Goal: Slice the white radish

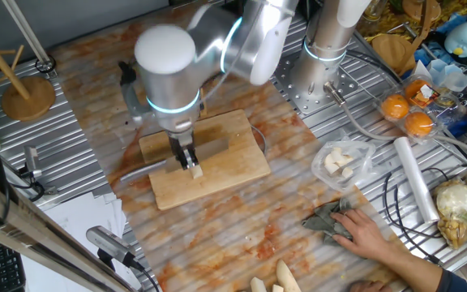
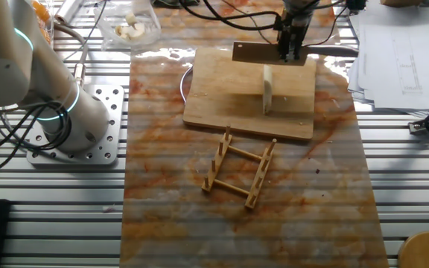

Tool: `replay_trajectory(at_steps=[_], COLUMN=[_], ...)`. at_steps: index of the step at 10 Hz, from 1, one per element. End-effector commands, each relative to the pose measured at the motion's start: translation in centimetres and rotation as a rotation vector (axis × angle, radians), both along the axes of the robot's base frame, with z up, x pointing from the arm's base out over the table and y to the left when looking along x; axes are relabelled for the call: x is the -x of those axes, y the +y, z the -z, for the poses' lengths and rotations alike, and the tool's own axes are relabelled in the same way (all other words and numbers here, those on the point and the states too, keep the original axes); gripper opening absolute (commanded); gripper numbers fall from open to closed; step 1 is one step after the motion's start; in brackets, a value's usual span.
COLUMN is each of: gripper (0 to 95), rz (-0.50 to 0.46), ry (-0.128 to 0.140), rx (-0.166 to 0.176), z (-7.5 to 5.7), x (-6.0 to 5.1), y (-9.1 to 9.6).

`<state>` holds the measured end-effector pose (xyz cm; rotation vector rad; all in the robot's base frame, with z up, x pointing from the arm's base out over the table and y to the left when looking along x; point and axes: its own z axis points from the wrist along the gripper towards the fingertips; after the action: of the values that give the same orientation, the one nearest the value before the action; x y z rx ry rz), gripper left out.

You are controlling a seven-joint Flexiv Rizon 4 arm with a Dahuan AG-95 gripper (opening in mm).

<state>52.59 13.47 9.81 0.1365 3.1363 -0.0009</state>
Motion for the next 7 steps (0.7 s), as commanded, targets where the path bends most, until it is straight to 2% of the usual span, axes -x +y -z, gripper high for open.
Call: replay_trajectory(at_steps=[1, 4, 7], gripper=[0.0, 0.0, 0.0], rz=[0.003, -0.005, 0.006], ry=[0.011, 0.014, 0.017], rx=[-0.001, -0.006, -0.007], z=[0.1, 0.9, 1.3], x=[0.6, 3.0, 4.1], y=[0.0, -0.2, 0.5])
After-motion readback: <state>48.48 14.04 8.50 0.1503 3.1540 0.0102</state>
